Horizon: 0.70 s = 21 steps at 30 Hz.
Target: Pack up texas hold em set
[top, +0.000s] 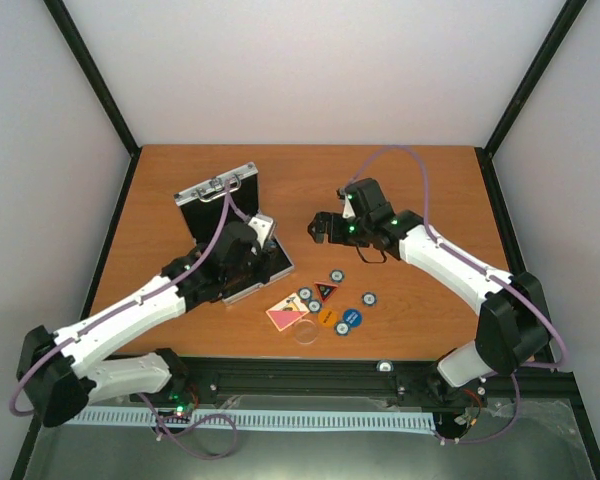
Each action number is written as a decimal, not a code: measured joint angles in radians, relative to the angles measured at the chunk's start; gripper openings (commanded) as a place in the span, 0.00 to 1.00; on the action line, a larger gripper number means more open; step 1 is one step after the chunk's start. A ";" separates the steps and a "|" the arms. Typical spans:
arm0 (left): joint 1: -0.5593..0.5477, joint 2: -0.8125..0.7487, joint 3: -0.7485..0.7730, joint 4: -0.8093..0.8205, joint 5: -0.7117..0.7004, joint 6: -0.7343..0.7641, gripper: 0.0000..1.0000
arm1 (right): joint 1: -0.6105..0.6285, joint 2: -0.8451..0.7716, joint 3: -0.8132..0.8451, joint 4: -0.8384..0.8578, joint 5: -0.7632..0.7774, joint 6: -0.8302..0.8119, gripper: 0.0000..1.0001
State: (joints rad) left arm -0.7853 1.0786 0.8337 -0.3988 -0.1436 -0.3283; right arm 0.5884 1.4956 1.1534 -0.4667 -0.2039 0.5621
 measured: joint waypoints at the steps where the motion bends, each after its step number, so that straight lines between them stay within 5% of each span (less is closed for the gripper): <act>1: 0.008 0.021 0.017 -0.025 0.003 0.000 0.01 | -0.001 -0.002 -0.005 0.001 -0.003 -0.003 1.00; 21: 0.082 0.453 0.284 -0.188 0.075 0.171 0.01 | -0.053 -0.069 -0.086 0.030 -0.056 -0.021 1.00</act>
State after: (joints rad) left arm -0.7036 1.5318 1.1175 -0.5869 -0.0685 -0.1574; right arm 0.5354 1.4261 1.0676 -0.4370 -0.2600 0.5415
